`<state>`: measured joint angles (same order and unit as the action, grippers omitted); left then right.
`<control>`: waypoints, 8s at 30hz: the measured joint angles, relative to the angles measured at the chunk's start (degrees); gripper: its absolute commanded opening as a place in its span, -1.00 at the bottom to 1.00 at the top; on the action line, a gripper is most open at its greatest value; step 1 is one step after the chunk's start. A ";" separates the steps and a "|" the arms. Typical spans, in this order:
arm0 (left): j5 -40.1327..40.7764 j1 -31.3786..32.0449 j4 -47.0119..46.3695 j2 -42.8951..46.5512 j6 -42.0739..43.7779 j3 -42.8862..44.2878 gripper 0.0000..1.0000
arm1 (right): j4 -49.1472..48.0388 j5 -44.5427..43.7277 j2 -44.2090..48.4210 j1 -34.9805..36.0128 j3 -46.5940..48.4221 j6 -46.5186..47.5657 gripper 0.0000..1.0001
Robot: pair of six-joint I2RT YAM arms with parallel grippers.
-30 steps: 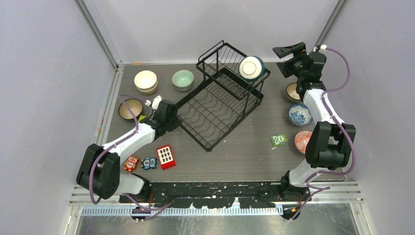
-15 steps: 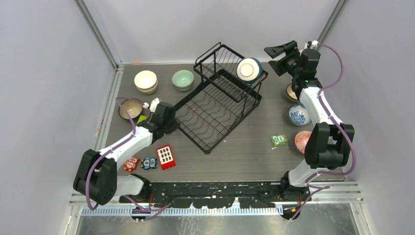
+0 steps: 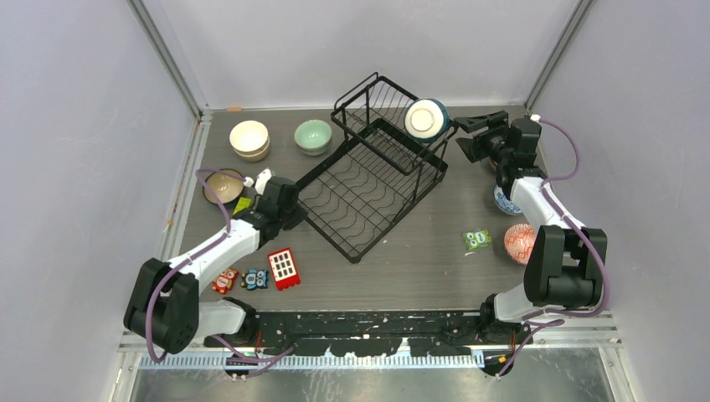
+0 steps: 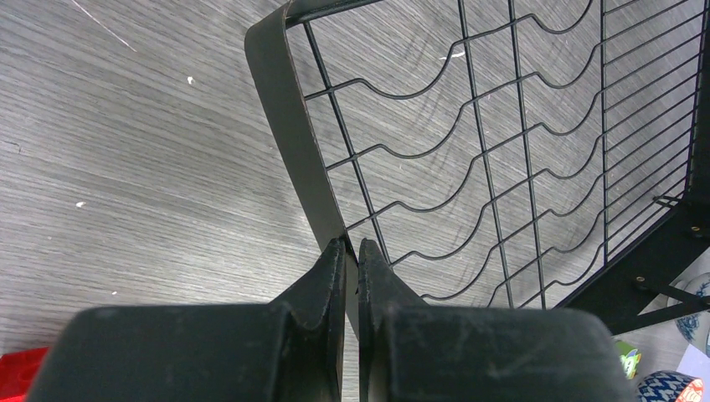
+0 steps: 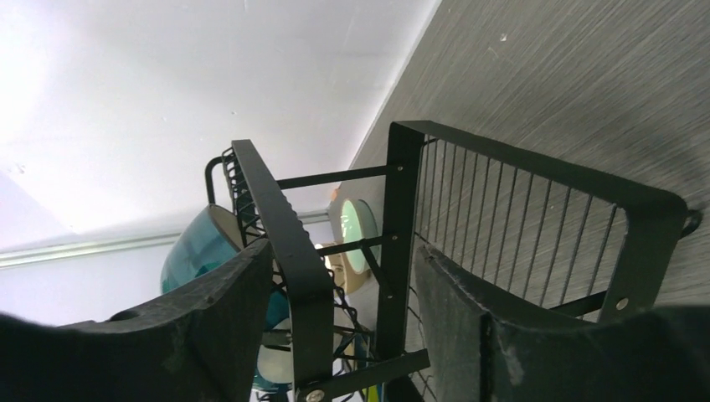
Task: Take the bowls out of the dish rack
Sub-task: Adjust the dish rack at the center of the board, then pick up the bowl from the dish rack, then place the bowl at the center of the board.
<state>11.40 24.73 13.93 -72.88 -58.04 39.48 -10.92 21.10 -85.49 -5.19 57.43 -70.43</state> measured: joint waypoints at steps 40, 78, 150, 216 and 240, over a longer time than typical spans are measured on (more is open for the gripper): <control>4.26 3.30 2.19 -2.27 6.49 2.54 -0.85 | 7.89 -12.79 34.07 1.81 -21.57 -1.90 -0.80; -11.45 20.04 1.90 4.94 16.20 37.07 0.37 | 21.31 -4.17 25.86 2.27 1.27 17.68 0.68; -17.77 19.56 -8.00 -24.26 16.92 46.53 0.14 | -2.38 12.79 20.96 4.11 -9.22 1.99 0.12; -23.85 10.14 -12.44 -11.65 14.16 34.12 0.16 | 6.82 24.92 5.53 14.14 19.04 8.28 -0.98; -7.82 8.72 10.43 22.67 22.40 17.97 0.16 | 76.89 -44.65 22.60 13.31 24.55 41.18 -0.99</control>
<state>3.57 33.45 24.36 -50.22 -35.64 57.45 65.98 -23.55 -62.89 8.12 81.97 -29.26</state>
